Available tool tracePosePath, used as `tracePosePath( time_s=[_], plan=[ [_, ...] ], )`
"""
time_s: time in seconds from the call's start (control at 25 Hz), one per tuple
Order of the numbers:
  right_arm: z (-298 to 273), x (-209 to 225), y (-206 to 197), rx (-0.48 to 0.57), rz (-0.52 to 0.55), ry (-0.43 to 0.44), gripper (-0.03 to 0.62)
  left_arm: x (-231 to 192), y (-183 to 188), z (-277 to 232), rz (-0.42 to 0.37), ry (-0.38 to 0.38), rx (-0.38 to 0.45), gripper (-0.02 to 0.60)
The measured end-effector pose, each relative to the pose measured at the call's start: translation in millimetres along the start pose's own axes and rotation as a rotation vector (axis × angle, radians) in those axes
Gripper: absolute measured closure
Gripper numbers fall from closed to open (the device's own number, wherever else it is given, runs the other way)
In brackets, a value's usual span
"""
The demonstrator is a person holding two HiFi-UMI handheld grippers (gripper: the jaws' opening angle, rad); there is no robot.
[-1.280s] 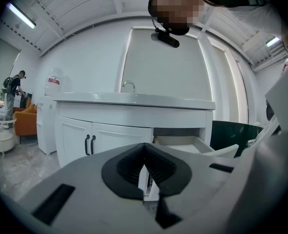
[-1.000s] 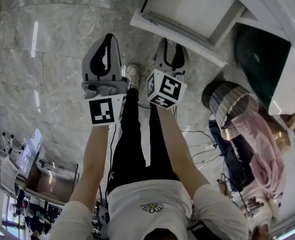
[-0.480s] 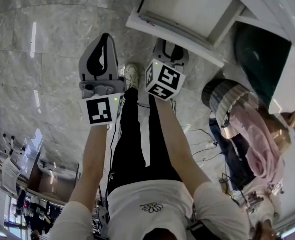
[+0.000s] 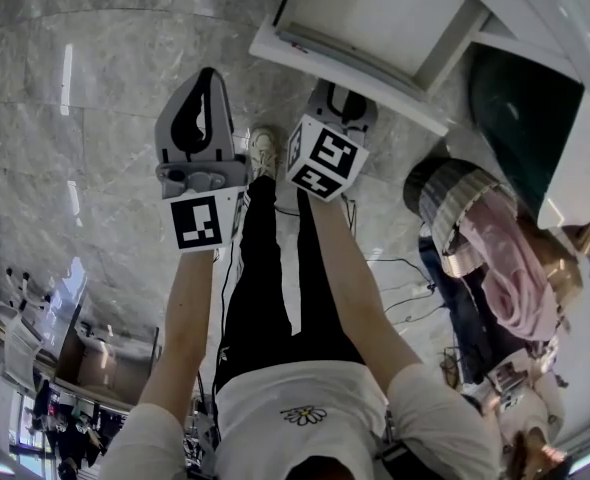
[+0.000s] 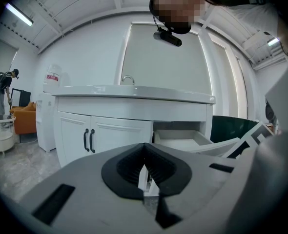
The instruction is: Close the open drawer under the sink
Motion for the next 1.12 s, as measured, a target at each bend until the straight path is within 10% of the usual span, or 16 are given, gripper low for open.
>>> tracePosePath(
  time_s=[1.12],
  plan=[
    [30.6,1.5,19.1,0.062,0.138,0.045,0.459,15.8,16.2,-10.2,-0.025,-0.021,0.010,0.561]
  ],
)
Point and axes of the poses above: the fingertips, and each gripper's own axes: z backward along the fingers, x to its right, y out of its top, the point moved 4 cm from there along z, backward along the fingers, and after that the axes turned 15 degrees about -x, right-handed, at the moved point
